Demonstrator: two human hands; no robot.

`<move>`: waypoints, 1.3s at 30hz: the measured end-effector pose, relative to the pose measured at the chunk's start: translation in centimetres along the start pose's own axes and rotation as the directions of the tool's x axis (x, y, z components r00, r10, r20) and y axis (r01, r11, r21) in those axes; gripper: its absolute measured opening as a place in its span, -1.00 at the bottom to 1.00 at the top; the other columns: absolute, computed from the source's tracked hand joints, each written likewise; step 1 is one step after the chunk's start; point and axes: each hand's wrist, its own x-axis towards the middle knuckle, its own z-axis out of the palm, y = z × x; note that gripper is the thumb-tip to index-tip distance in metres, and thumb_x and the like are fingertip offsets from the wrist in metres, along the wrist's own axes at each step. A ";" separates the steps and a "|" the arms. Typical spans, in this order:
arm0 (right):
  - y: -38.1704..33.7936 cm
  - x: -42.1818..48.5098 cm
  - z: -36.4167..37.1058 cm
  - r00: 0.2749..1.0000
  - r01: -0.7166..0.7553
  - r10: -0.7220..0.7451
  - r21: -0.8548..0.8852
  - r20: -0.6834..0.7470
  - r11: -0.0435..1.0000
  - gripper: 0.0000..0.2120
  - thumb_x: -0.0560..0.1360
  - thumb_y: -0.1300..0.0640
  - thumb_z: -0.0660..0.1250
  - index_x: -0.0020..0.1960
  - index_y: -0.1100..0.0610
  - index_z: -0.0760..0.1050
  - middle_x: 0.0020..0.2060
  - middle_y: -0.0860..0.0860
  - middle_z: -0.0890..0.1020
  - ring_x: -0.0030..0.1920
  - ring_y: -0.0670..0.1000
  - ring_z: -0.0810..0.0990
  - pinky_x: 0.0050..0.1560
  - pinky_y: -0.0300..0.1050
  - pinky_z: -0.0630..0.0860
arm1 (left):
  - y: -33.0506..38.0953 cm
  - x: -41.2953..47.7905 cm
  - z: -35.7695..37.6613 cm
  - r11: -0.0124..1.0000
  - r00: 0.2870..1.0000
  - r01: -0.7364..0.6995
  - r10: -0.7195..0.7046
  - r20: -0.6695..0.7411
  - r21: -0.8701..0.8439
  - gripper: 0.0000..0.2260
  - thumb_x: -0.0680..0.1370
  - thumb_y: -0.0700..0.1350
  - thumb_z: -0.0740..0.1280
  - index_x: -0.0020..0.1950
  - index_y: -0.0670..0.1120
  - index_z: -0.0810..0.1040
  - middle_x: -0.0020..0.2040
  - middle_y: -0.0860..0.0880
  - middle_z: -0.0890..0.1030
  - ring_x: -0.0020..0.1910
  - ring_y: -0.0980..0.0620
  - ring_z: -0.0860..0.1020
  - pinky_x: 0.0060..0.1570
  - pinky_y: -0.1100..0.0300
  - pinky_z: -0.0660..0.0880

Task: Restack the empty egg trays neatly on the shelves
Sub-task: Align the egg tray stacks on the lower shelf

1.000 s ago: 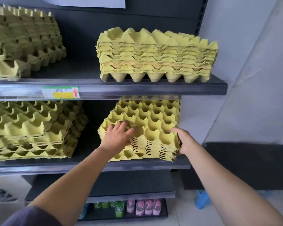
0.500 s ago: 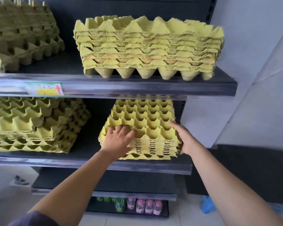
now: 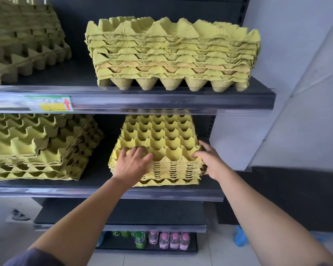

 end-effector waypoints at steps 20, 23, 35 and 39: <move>3.2 0.3 1.7 0.967 0.094 -0.202 -0.520 -0.155 0.849 -0.41 0.55 0.33 0.19 0.52 0.01 0.17 0.30 0.08 0.47 0.02 -0.03 0.42 -0.01 -0.15 0.46 | 1.6 0.1 3.4 0.998 0.990 0.025 -0.017 0.138 -0.057 -0.50 0.51 -0.11 0.33 0.39 0.04 0.22 0.41 -0.14 0.26 0.39 -0.14 0.24 0.37 -0.15 0.11; 3.7 -0.3 1.6 0.961 0.075 -0.204 -0.533 -0.186 0.843 -0.42 0.54 0.33 0.18 0.50 0.00 0.19 0.24 0.09 0.51 0.03 0.02 0.49 0.03 -0.08 0.52 | 1.6 -0.1 3.3 0.997 0.991 -0.003 0.014 0.133 -0.078 -0.52 0.52 -0.10 0.32 0.39 0.04 0.22 0.41 -0.13 0.25 0.40 -0.14 0.23 0.37 -0.15 0.10; 5.9 -3.6 5.8 0.649 0.249 -0.732 -0.967 0.208 -0.055 -0.92 0.35 0.25 0.45 -0.20 0.14 0.58 -0.26 0.08 0.65 -0.14 0.23 0.59 -0.29 0.02 0.55 | 1.3 -0.2 3.2 0.990 0.991 -0.072 0.085 0.103 -0.122 -0.53 0.52 -0.11 0.33 0.37 0.04 0.24 0.39 -0.14 0.27 0.38 -0.13 0.25 0.36 -0.17 0.11; 6.0 -4.0 5.6 0.689 0.207 -0.703 -0.977 0.177 -0.043 -0.87 0.29 0.33 0.44 -0.30 0.16 0.53 -0.38 0.07 0.63 -0.19 0.23 0.59 -0.33 -0.01 0.55 | 1.7 -0.4 3.0 0.986 0.988 -0.084 0.102 0.117 -0.147 -0.51 0.52 -0.14 0.33 0.38 0.04 0.22 0.40 -0.14 0.25 0.39 -0.14 0.22 0.36 -0.19 0.10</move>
